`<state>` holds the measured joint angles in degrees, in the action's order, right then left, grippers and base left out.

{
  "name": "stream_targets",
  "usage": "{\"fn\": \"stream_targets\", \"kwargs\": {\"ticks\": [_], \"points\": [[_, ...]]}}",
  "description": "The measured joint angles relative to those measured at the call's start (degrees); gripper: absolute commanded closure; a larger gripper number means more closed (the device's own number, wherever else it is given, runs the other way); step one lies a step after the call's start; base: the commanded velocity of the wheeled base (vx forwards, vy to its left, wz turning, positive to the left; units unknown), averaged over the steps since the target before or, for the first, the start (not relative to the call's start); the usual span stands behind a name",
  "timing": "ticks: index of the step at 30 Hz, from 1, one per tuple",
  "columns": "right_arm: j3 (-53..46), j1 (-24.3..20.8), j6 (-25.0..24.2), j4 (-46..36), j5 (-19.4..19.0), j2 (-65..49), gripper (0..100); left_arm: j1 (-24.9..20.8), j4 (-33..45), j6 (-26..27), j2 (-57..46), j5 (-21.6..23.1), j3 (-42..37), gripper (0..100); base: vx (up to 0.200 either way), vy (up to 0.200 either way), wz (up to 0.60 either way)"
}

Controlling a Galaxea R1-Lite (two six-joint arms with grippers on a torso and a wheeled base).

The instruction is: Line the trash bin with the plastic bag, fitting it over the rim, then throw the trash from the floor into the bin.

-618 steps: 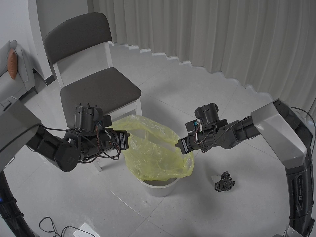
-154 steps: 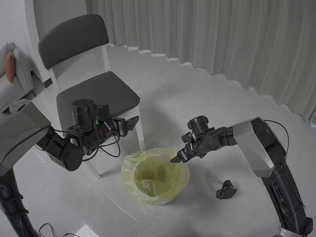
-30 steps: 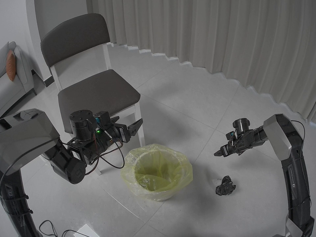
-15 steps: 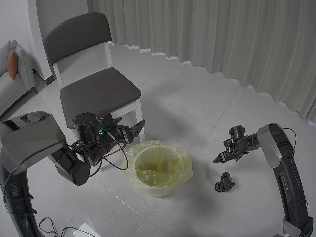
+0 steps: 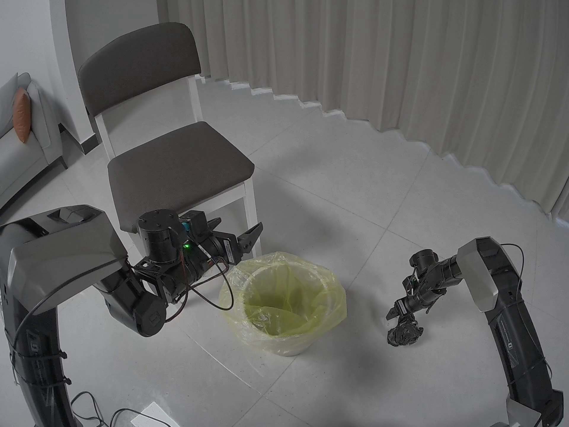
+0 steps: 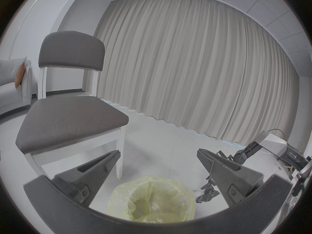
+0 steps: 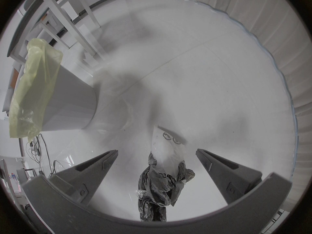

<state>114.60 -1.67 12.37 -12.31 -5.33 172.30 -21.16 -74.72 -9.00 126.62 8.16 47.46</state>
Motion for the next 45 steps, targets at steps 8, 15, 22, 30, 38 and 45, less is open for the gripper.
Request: {"fn": "stream_targets", "kwargs": {"ticks": [8,15,22,30,38,45], "points": [[0.0,0.1,0.3,-1.0,0.2,0.6,0,0.0,-2.0,0.1,0.7,0.0,-0.1,0,0.0,0.0,0.0],[0.0,0.5,0.6,-6.7,0.9,0.7,100,0.0,-2.7,0.2,1.7,-0.1,-0.1,0,0.0,0.0,0.0],[0.0,0.9,0.6,-8.1,1.1,0.9,100,0.0,-2.8,0.2,2.0,-0.1,0.0,0,0.0,0.0,0.0],[0.0,0.9,0.3,-8.3,1.8,-2.1,100,0.0,-2.9,0.2,2.0,-0.1,-0.1,0,0.0,0.0,0.0],[-0.8,-0.3,0.2,-5.7,1.7,-14.5,100,0.1,-2.7,0.4,1.9,-2.2,0.0,0,0.0,0.0,0.0],[-9.8,-3.8,0.3,4.1,1.5,-28.0,100,0.2,-2.5,0.4,1.4,-4.4,-0.3,0,0.0,0.0,0.0]]}}
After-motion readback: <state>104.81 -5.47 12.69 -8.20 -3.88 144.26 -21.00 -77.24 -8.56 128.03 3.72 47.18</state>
